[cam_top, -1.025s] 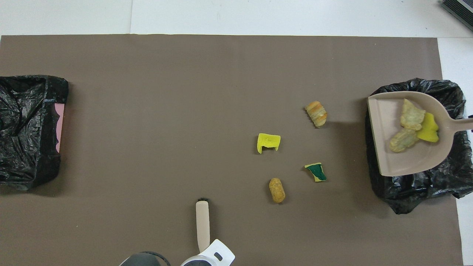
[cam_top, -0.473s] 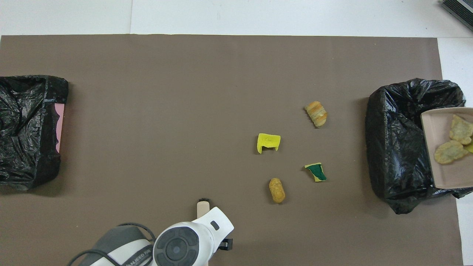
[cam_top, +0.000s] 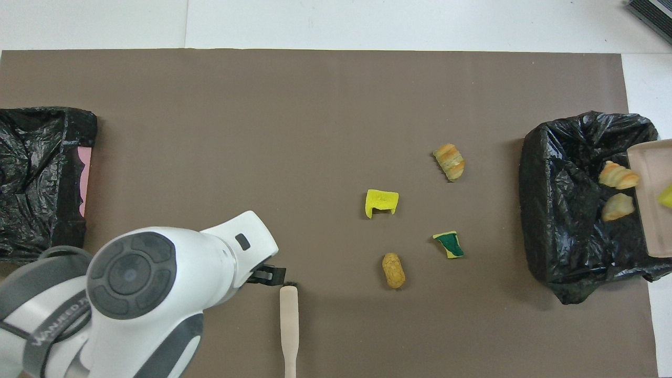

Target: Sweep and dump trash in bin

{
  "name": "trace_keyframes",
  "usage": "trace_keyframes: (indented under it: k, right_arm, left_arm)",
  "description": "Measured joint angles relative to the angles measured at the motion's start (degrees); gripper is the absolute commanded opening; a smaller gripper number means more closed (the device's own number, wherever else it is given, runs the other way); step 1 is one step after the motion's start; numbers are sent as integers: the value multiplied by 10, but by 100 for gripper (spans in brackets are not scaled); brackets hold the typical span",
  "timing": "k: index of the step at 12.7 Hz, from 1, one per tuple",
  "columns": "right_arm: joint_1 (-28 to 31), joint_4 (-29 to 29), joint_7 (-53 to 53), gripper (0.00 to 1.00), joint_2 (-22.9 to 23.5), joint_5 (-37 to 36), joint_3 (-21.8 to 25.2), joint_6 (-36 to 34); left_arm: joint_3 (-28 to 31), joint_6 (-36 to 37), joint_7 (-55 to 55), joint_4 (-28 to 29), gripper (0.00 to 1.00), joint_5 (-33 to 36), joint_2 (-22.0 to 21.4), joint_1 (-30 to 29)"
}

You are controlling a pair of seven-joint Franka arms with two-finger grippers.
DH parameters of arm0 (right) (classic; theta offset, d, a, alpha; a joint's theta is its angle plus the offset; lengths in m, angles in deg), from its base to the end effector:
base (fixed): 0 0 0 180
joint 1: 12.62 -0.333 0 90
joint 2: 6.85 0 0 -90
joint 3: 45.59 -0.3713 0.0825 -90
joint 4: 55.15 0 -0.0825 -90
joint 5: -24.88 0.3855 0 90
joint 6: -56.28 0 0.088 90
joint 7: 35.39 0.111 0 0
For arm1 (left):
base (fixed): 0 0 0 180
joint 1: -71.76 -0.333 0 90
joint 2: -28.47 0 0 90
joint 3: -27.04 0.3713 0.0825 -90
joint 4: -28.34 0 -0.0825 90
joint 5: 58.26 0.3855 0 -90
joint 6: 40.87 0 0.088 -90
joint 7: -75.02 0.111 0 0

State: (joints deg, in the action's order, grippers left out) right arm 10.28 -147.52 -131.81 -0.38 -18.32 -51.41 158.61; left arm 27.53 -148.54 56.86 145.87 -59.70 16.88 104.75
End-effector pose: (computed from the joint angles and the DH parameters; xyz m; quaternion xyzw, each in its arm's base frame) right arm 0.5692 -0.2431 0.6331 0.6741 0.6462 -0.2824 0.2196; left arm 0.4131 -0.2651 0.5785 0.9924 -0.1213 0.0081 0.0181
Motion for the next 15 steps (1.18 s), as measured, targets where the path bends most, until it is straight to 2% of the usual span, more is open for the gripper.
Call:
trace_keyframes:
  k: [3,7,10,13,15]
  right_arm:
    - [-30,0,28,0,-2,-56,-1,-36]
    - [-30,0,27,0,-27,-54,-1,-37]
    - [-31,0,29,0,-40,36,-14,-37]
    - [-35,-4,65,0,-40,132,-30,-38]
    - [-59,-13,130,0,-39,182,-37,-49]
  left_arm:
    - [0,31,55,-102,100,15,41,-58]
    - [1,110,142,-213,100,16,53,-140]
    - [4,179,222,-262,100,16,53,-203]
    - [5,208,275,-275,100,14,56,-252]
    - [5,211,277,-288,100,0,65,-266]
